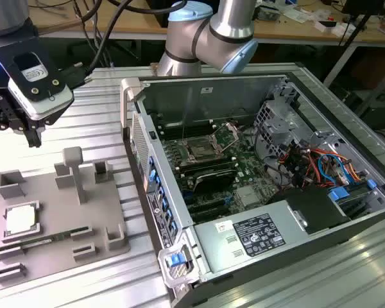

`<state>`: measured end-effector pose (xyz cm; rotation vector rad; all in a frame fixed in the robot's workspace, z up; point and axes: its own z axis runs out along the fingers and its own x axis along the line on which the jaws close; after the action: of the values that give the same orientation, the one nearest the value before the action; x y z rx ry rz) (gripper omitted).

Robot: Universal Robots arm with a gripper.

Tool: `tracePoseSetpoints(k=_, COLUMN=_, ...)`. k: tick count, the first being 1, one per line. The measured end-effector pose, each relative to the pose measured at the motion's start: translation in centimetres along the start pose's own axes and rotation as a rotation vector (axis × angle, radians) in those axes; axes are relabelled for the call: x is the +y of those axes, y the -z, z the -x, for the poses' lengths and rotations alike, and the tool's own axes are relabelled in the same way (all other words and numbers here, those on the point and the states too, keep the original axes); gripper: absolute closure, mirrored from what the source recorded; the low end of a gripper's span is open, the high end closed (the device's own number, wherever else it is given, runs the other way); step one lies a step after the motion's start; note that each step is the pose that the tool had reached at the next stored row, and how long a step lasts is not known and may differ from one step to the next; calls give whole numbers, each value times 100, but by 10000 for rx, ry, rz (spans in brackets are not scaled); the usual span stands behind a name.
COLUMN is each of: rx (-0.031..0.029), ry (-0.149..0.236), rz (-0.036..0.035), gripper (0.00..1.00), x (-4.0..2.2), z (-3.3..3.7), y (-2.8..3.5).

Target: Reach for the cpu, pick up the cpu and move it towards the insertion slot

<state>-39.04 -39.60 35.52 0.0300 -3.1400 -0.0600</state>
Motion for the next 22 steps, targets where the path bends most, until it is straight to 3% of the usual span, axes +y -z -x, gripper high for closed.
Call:
tracePoseSetpoints(k=7, rx=0, ry=-1, rz=0, gripper=89, x=0, z=-12, y=0)
tracePoseSetpoints(k=22, rx=39, ry=-2, rz=0, gripper=89, x=2, z=-126, y=-3)
